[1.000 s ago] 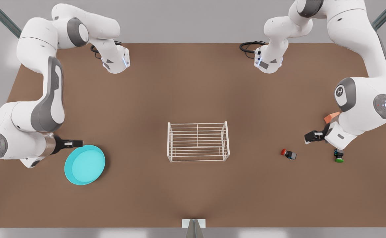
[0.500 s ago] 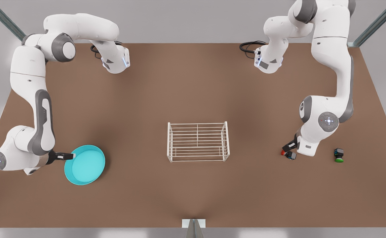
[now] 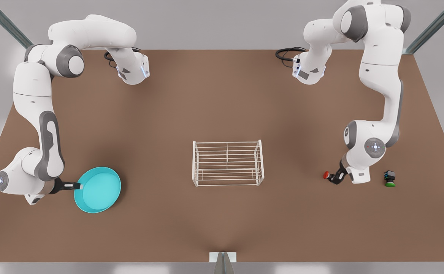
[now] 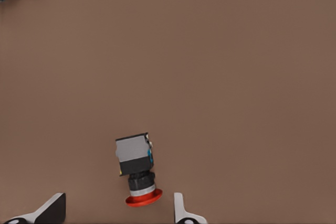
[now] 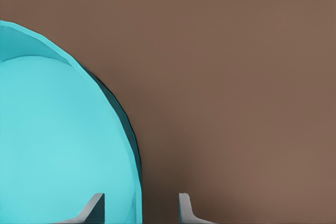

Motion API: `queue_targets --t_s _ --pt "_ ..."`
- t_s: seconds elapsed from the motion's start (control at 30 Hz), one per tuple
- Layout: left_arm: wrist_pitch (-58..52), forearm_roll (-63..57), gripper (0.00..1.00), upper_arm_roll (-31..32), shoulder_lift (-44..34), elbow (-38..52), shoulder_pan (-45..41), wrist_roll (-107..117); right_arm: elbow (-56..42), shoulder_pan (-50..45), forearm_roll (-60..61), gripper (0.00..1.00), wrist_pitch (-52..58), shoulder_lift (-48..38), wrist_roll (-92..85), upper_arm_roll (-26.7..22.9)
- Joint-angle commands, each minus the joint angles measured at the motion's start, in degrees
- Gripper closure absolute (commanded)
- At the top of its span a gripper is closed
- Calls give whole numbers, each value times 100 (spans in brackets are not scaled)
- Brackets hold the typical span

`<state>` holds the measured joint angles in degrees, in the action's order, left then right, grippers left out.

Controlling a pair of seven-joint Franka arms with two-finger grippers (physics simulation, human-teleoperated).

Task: Place the plate on the shelf with right arm and place the red button switch in the plate with left arm

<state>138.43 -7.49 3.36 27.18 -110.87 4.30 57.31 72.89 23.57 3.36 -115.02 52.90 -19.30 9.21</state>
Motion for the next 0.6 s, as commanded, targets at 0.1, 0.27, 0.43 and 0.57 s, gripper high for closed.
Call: queue_targets --t_s 0.1,0.27,0.43,0.57 --pt "149 -253 0 -11 156 4 -8 1722 -3 -10 16 50 -90 1 -654 10" --pt "149 -341 0 -11 384 12 -17 1722 -3 -37 25 61 -90 54 -602 10" --pt "140 -393 0 -11 472 206 -35 1722 -11 -28 25 74 -90 133 -602 10" --pt "140 -428 0 -11 595 425 -26 1714 -143 -28 -2 75 489 -113 -602 63"
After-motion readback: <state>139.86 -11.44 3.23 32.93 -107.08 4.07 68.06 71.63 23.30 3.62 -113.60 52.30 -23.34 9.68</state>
